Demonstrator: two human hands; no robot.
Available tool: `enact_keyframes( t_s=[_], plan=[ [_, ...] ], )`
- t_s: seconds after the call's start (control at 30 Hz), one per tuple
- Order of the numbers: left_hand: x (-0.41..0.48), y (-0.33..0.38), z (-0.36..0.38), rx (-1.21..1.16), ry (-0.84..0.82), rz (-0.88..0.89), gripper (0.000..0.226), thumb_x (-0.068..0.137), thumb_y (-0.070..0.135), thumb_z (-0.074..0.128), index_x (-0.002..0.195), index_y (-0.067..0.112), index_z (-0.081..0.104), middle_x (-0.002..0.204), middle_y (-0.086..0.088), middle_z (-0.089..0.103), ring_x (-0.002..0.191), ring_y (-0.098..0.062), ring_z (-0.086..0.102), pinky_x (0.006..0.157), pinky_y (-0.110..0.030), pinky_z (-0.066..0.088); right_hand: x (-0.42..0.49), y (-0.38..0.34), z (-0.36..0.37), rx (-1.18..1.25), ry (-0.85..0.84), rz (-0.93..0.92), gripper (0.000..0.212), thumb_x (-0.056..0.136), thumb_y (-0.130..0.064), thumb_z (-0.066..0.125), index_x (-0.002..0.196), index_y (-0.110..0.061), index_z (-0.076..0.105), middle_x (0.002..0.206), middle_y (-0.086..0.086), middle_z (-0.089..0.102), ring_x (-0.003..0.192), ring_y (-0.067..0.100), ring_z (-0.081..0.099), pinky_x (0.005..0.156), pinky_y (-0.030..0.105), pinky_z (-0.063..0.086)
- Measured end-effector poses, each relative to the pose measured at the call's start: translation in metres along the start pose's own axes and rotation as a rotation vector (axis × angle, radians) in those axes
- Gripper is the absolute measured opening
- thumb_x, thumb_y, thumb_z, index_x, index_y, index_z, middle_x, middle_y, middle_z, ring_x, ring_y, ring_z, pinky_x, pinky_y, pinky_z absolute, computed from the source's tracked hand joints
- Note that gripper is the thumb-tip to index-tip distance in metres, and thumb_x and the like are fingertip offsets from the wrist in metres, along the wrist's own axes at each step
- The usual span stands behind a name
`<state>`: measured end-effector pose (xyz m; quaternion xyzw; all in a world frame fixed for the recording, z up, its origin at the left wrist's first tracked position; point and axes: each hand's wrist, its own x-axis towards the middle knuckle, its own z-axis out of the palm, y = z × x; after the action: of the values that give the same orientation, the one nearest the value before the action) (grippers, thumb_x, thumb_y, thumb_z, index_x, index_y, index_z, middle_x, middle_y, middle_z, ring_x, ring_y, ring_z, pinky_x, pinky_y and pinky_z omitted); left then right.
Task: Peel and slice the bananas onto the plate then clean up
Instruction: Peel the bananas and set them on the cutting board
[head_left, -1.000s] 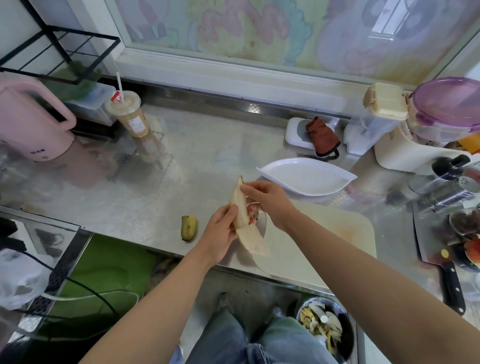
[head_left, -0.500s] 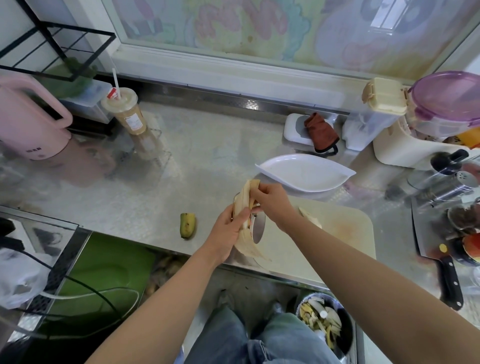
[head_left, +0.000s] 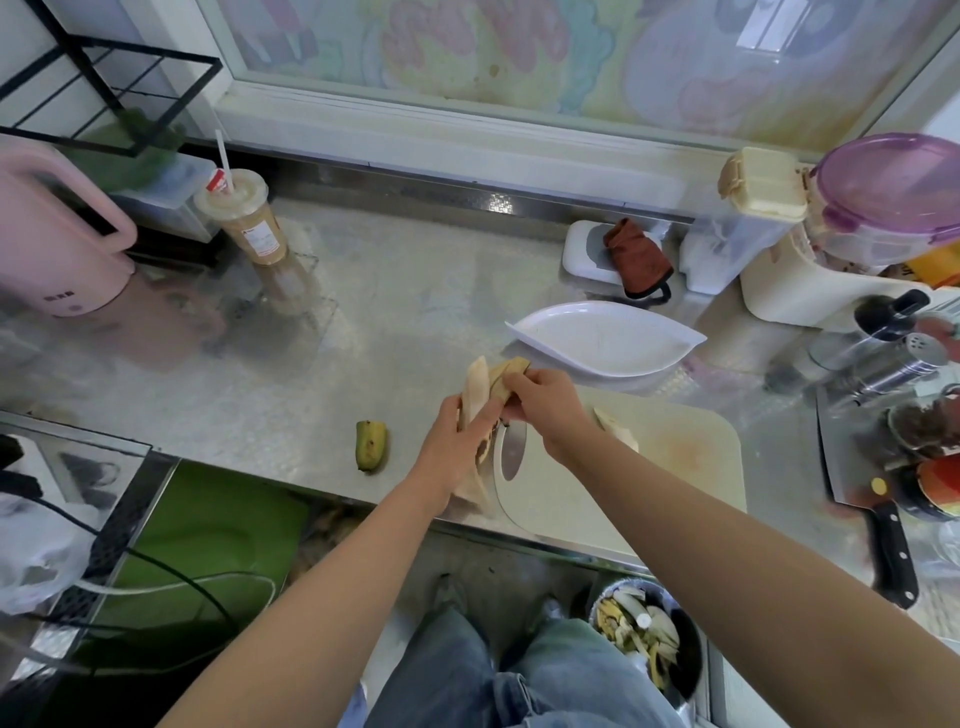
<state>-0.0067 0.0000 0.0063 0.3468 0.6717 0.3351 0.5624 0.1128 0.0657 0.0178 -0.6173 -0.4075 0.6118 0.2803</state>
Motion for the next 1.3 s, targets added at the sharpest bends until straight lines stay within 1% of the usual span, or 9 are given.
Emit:
enact_keyframes(
  t_s=[0.23, 0.43, 0.53, 0.63, 0.8, 0.9, 1.0, 1.17, 1.3],
  plan=[
    [0.0, 0.001, 0.0, -0.192, 0.111, 0.012, 0.036, 0.083, 0.049, 0.068, 0.098, 0.018, 0.061, 0.078, -0.004, 0.063, 0.069, -0.016, 0.059, 0.054, -0.028, 0.049, -0.01, -0.007, -0.004, 0.476, -0.221, 0.121, 0.026, 0.097, -0.003, 0.043, 0.109, 0.015, 0.057, 0.097, 0.02, 0.063, 0.088, 0.022, 0.064, 0.076, 0.027, 0.058],
    [-0.002, 0.008, 0.005, -0.484, 0.095, 0.047, 0.035, 0.084, 0.037, 0.071, 0.105, 0.01, 0.063, 0.069, -0.007, 0.056, 0.057, -0.015, 0.046, 0.049, -0.026, 0.037, -0.018, -0.004, 0.002, 0.806, -0.122, 0.304, 0.017, 0.097, 0.001, 0.04, 0.09, 0.002, 0.056, 0.088, 0.014, 0.06, 0.082, 0.018, 0.06, 0.06, 0.023, 0.059],
    [-0.004, 0.01, 0.006, -0.501, 0.145, 0.048, 0.043, 0.086, 0.039, 0.068, 0.111, 0.005, 0.058, 0.073, -0.01, 0.057, 0.055, -0.014, 0.049, 0.047, -0.024, 0.041, -0.018, -0.007, 0.001, 0.768, -0.082, 0.302, 0.017, 0.097, 0.0, 0.041, 0.088, 0.002, 0.055, 0.087, 0.014, 0.06, 0.079, 0.019, 0.061, 0.064, 0.027, 0.058],
    [-0.006, 0.01, 0.005, -0.475, 0.186, 0.06, 0.038, 0.09, 0.036, 0.064, 0.117, 0.014, 0.047, 0.083, -0.007, 0.062, 0.059, -0.01, 0.058, 0.05, -0.024, 0.049, -0.018, -0.008, 0.003, 0.672, -0.062, 0.265, 0.017, 0.097, -0.006, 0.043, 0.089, 0.0, 0.057, 0.087, 0.014, 0.062, 0.078, 0.02, 0.063, 0.072, 0.03, 0.057],
    [-0.007, 0.009, 0.005, -0.394, 0.118, 0.171, 0.016, 0.096, 0.037, 0.053, 0.112, 0.033, 0.055, 0.099, -0.003, 0.067, 0.084, -0.013, 0.065, 0.069, -0.028, 0.057, -0.024, -0.013, 0.01, 0.295, -0.14, 0.232, 0.031, 0.09, -0.034, 0.063, 0.106, -0.008, 0.065, 0.082, 0.003, 0.066, 0.069, 0.011, 0.064, 0.062, 0.024, 0.055],
    [-0.009, 0.009, 0.006, -0.397, 0.126, 0.215, 0.014, 0.096, 0.034, 0.054, 0.11, 0.033, 0.057, 0.095, -0.002, 0.066, 0.082, -0.013, 0.063, 0.075, -0.033, 0.056, -0.022, -0.016, 0.008, 0.308, -0.154, 0.291, 0.028, 0.086, -0.029, 0.069, 0.106, -0.011, 0.065, 0.084, 0.003, 0.064, 0.073, 0.012, 0.062, 0.071, 0.028, 0.056],
    [-0.008, 0.006, 0.007, -0.321, 0.17, 0.264, 0.01, 0.094, 0.037, 0.058, 0.102, 0.032, 0.06, 0.096, -0.013, 0.066, 0.08, -0.018, 0.064, 0.077, -0.041, 0.057, -0.019, -0.014, 0.008, 0.312, -0.152, 0.313, 0.026, 0.08, -0.03, 0.075, 0.098, -0.014, 0.069, 0.082, 0.0, 0.065, 0.08, 0.014, 0.06, 0.084, 0.036, 0.055],
    [0.002, -0.006, 0.009, -0.078, 0.332, 0.271, 0.037, 0.077, 0.07, 0.059, 0.092, 0.037, 0.059, 0.095, -0.01, 0.061, 0.081, -0.022, 0.067, 0.074, -0.048, 0.058, -0.015, -0.002, 0.01, 0.245, -0.098, 0.243, 0.042, 0.076, -0.03, 0.079, 0.103, -0.001, 0.067, 0.087, 0.008, 0.069, 0.08, 0.019, 0.065, 0.083, 0.038, 0.058],
    [0.002, -0.01, 0.01, 0.061, 0.431, 0.282, 0.056, 0.075, 0.078, 0.053, 0.098, 0.027, 0.059, 0.091, 0.0, 0.056, 0.081, -0.016, 0.064, 0.075, -0.042, 0.058, -0.014, 0.0, 0.013, 0.13, -0.045, 0.118, 0.035, 0.081, -0.027, 0.075, 0.098, 0.002, 0.067, 0.095, 0.016, 0.072, 0.083, 0.025, 0.071, 0.077, 0.041, 0.059]
  ],
)
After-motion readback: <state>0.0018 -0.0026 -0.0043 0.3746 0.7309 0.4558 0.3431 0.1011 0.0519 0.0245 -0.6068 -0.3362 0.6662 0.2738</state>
